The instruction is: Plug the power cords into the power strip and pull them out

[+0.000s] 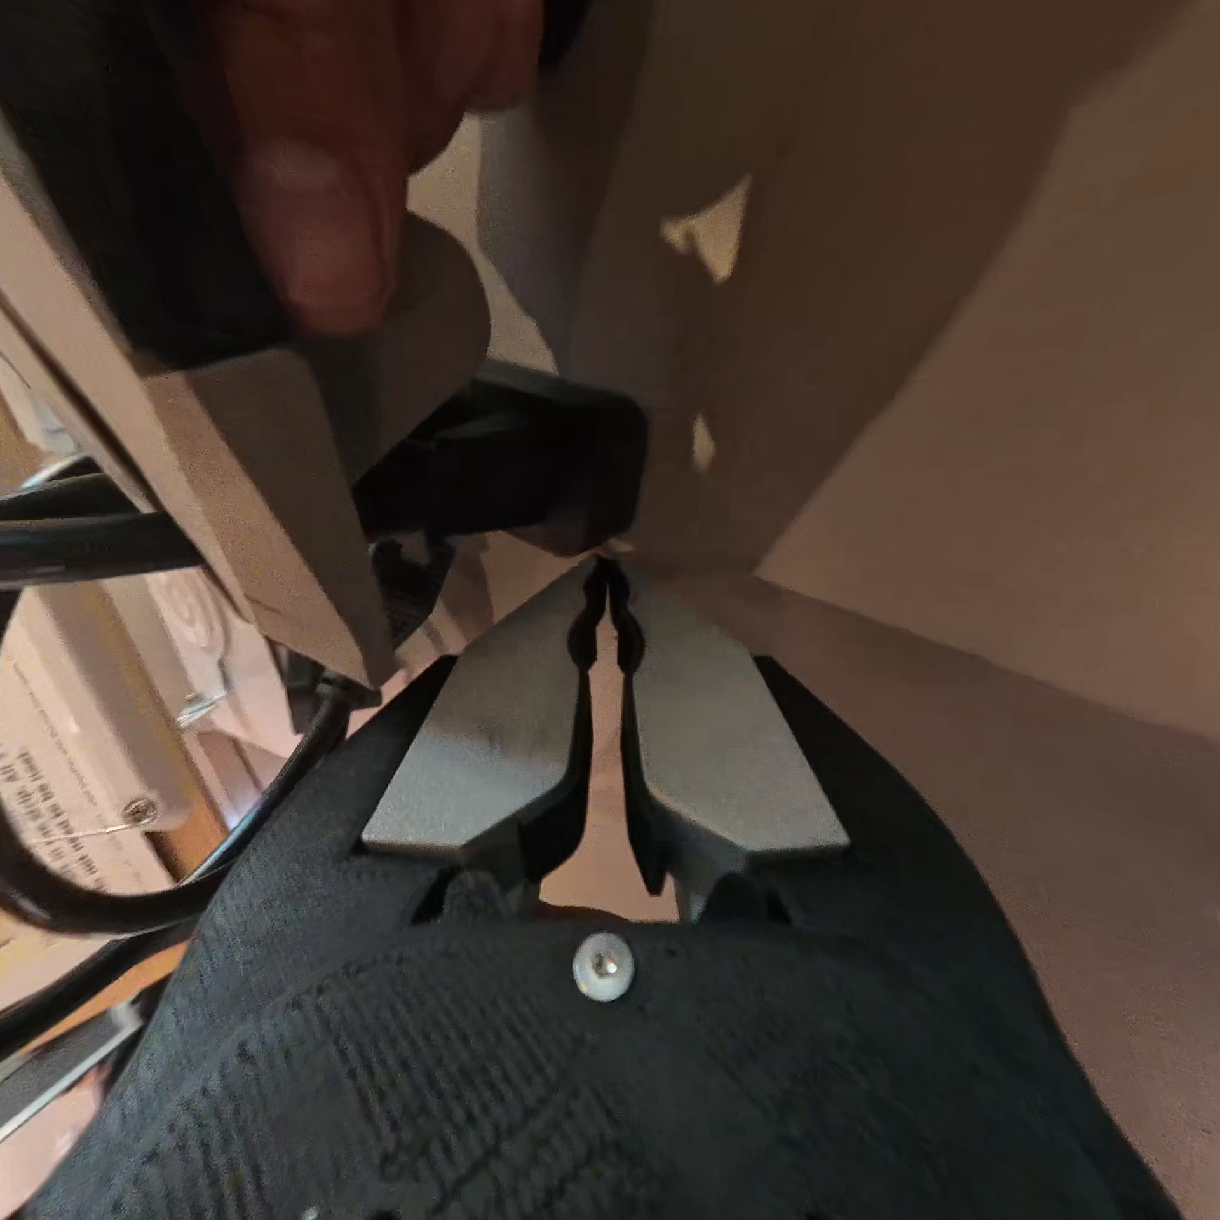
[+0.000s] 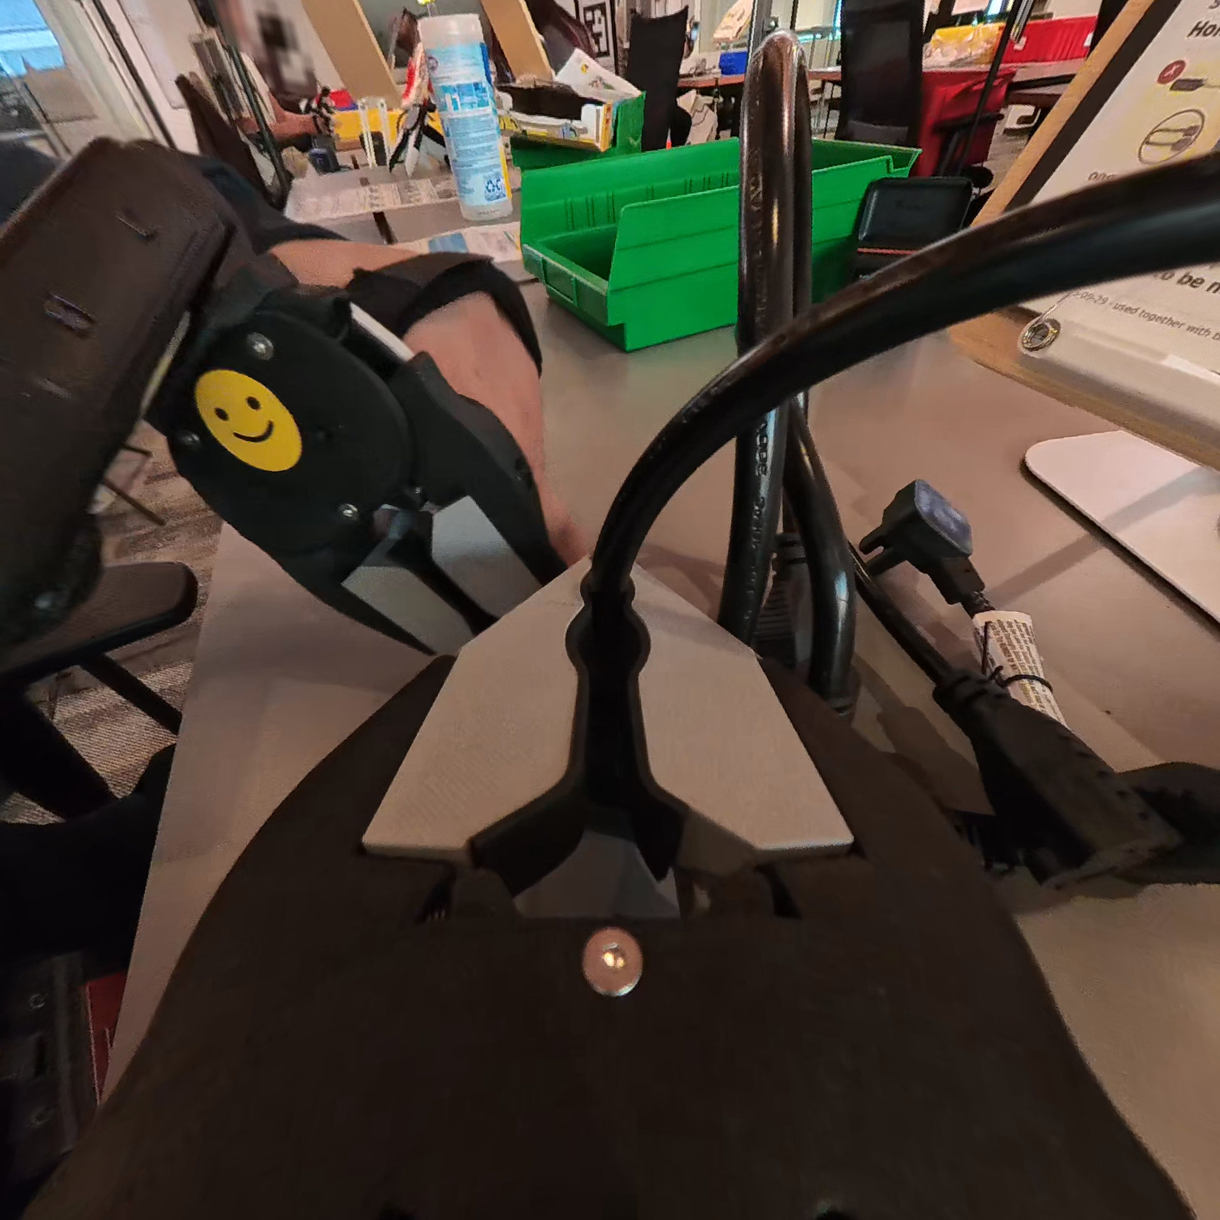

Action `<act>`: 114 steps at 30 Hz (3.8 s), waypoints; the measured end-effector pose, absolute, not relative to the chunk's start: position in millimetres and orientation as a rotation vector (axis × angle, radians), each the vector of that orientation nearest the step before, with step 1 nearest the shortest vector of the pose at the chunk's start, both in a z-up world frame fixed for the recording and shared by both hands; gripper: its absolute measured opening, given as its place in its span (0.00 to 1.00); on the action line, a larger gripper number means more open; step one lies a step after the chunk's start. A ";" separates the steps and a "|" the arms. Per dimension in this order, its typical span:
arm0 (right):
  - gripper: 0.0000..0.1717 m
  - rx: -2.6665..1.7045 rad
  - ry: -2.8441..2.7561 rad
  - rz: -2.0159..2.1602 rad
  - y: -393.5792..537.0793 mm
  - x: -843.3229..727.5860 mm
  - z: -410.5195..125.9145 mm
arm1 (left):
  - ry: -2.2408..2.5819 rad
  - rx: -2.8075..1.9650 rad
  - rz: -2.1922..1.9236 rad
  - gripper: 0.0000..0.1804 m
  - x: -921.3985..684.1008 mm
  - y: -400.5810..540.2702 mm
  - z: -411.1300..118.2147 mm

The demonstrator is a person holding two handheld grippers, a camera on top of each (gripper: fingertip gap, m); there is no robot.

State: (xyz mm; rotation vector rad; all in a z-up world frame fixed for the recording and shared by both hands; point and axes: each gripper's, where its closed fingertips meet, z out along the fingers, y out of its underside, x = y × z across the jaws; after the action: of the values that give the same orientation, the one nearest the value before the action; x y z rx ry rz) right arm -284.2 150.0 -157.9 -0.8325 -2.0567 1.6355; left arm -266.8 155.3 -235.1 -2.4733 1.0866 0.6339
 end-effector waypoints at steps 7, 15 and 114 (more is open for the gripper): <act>0.00 -0.838 -2.052 1.635 151.1 -283.0 -157.4 | 1.044 -2.360 0.434 0.00 -237.7 155.4 -223.6; 0.00 -0.839 -2.051 1.644 151.4 -282.2 -156.7 | 1.097 -2.387 0.491 0.24 -238.0 159.4 -212.0; 0.03 -0.775 -2.178 1.592 170.5 -277.9 -155.0 | 1.159 -2.530 0.837 0.06 -252.3 184.2 -216.9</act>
State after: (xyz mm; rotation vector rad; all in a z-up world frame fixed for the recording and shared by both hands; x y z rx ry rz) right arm -277.9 170.5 -155.0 -0.7752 -2.1779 1.5917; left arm -252.3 184.2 -216.9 -2.5302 1.1592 0.8367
